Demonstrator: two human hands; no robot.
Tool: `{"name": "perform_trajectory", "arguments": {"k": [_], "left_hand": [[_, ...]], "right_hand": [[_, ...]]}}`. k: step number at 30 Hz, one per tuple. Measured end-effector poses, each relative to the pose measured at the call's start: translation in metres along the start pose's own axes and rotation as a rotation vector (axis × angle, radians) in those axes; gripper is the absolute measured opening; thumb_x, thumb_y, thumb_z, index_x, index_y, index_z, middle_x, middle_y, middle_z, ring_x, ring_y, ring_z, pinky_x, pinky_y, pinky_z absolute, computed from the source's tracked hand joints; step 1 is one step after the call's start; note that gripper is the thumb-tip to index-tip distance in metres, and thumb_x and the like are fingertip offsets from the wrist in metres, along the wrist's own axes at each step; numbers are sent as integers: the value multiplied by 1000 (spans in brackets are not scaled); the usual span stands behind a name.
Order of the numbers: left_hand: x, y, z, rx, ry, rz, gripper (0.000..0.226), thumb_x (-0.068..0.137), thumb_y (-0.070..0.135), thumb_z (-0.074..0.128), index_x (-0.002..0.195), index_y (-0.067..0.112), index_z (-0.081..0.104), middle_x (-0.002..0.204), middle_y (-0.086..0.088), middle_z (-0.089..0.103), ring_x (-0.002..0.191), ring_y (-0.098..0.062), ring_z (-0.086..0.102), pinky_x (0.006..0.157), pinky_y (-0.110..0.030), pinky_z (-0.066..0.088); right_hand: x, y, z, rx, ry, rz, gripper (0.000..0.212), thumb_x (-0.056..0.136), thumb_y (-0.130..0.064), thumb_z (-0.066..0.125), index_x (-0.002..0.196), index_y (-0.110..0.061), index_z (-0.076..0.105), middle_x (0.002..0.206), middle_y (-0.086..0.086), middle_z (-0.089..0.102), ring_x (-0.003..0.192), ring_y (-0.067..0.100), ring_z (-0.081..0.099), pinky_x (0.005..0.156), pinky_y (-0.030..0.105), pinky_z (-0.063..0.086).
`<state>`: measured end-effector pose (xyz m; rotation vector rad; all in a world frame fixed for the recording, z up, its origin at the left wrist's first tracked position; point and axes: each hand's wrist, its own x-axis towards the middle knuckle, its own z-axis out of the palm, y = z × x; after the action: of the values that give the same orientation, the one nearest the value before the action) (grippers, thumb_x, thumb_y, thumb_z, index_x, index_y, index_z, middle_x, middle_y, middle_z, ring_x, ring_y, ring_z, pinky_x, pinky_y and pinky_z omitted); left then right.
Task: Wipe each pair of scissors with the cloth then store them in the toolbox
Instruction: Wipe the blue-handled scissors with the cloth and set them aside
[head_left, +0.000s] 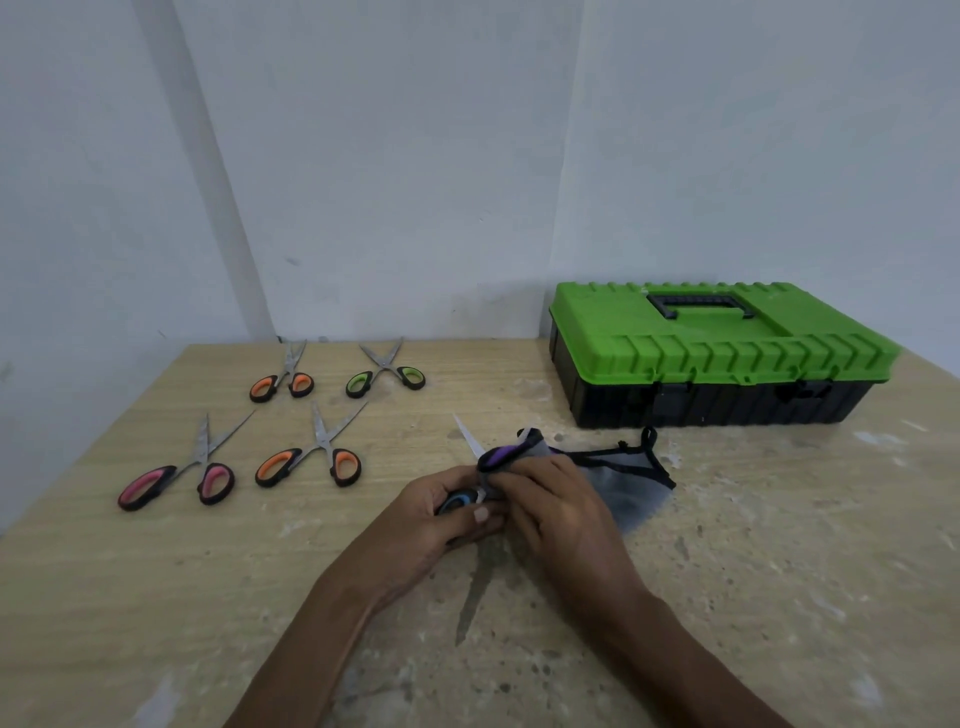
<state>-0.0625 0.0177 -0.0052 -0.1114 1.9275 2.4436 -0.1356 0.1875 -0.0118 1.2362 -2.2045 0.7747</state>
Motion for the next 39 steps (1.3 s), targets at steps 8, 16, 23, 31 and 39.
{"name": "perform_trajectory", "arguments": {"k": [8, 16, 23, 31, 39], "left_hand": [[0, -1, 1, -33, -18, 8, 34, 97, -8, 55, 126, 6, 67, 126, -18, 71, 120, -30, 67, 104, -36, 54], [0, -1, 0, -65, -6, 16, 39, 97, -10, 53, 132, 5, 63, 127, -17, 70, 120, -30, 67, 101, -34, 56], [-3, 3, 5, -56, 5, -12, 33, 99, -8, 52, 123, 9, 65, 120, -19, 74, 114, -31, 71, 98, -32, 57], [-5, 7, 7, -7, 8, -29, 31, 100, -7, 50, 120, 10, 67, 116, -17, 76, 115, -27, 71, 97, -29, 57], [-7, 7, 6, 26, -28, -36, 32, 101, -5, 50, 128, 4, 64, 119, -19, 74, 116, -28, 70, 100, -32, 56]], "right_hand": [[-3, -2, -7, 134, -49, -16, 29, 90, -6, 63, 117, -14, 71, 112, -3, 66, 105, 11, 58, 88, 27, 49], [-6, 1, -3, 105, -100, -51, 28, 88, -8, 66, 113, -17, 73, 110, -4, 65, 102, 14, 57, 84, 32, 49], [1, 12, -6, 125, -1, 81, 29, 95, -15, 55, 119, -11, 71, 112, 0, 67, 105, 13, 59, 87, 26, 50], [10, 40, -9, 94, 147, 285, 28, 94, 0, 59, 119, -5, 71, 109, 6, 66, 99, 23, 64, 83, 40, 54], [9, 28, -9, 107, 87, 181, 32, 93, 0, 58, 122, -6, 69, 114, 5, 64, 102, 19, 62, 83, 35, 54]]}}
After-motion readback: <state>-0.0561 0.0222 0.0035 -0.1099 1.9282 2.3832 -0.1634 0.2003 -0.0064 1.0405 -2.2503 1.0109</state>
